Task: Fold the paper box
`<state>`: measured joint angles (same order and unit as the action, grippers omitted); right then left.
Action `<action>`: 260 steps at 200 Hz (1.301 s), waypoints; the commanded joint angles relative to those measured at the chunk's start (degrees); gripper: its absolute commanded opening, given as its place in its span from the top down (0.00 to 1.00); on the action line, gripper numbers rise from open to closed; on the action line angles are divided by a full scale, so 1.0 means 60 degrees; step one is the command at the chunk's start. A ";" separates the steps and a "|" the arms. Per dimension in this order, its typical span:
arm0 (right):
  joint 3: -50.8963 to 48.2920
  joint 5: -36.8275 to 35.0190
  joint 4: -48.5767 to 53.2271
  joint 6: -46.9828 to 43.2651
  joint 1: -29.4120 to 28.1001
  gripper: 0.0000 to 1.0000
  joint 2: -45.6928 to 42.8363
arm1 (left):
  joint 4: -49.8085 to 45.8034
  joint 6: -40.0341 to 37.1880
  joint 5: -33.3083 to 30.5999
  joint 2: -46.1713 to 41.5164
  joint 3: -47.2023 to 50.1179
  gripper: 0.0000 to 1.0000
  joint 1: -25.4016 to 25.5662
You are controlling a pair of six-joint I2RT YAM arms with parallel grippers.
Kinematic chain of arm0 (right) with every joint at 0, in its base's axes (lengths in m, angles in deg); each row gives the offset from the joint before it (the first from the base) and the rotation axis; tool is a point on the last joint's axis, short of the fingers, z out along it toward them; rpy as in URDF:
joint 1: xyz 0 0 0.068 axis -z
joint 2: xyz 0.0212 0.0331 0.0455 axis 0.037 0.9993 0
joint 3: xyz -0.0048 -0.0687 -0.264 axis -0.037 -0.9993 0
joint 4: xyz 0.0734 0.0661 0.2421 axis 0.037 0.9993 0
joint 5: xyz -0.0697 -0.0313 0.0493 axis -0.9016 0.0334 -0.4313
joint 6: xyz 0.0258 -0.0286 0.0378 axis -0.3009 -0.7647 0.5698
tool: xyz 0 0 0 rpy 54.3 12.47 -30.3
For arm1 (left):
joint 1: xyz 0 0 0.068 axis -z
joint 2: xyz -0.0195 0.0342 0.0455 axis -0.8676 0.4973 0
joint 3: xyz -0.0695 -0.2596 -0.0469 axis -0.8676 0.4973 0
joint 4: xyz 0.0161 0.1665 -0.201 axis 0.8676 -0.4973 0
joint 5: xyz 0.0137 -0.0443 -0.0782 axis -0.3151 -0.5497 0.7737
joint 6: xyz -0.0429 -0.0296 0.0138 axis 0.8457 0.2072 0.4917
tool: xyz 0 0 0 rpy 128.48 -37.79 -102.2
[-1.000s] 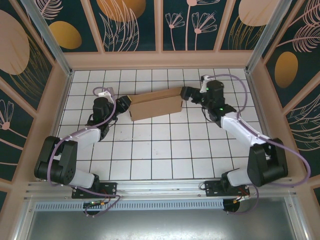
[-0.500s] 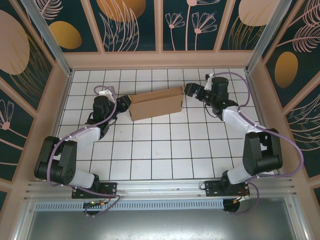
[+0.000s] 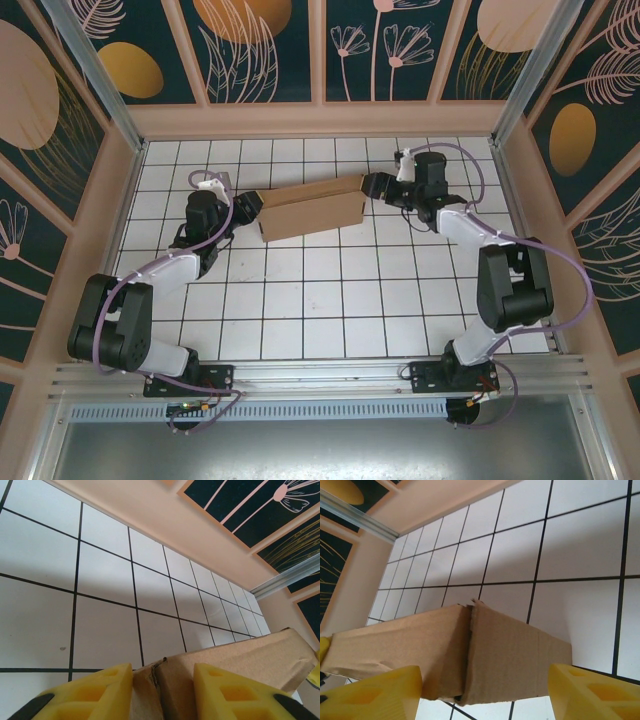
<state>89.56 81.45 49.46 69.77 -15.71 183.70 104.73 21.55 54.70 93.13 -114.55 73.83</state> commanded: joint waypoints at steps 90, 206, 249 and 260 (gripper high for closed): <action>-0.0692 0.1212 -0.1412 0.0835 0.0428 0.54 -0.0272 | -0.1750 -0.0755 -0.0010 0.0671 -0.0380 0.69 0.0004; 0.0148 0.0162 -0.0338 0.0641 -0.0272 0.51 0.0684 | -0.2074 -0.1321 0.0594 0.1507 -0.1181 0.78 0.0050; -0.0834 -0.1627 -0.0753 0.0841 -0.0731 0.54 0.0354 | -0.1676 -0.1052 0.0636 0.1602 -0.0850 0.78 0.0054; -0.1219 -0.2046 -0.1203 0.0964 -0.0904 0.54 0.0354 | -0.1557 -0.0949 0.0652 0.1649 -0.0767 0.79 0.0045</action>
<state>87.97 78.06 41.35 75.43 -17.98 185.71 101.98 15.27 57.12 99.66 -122.53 73.76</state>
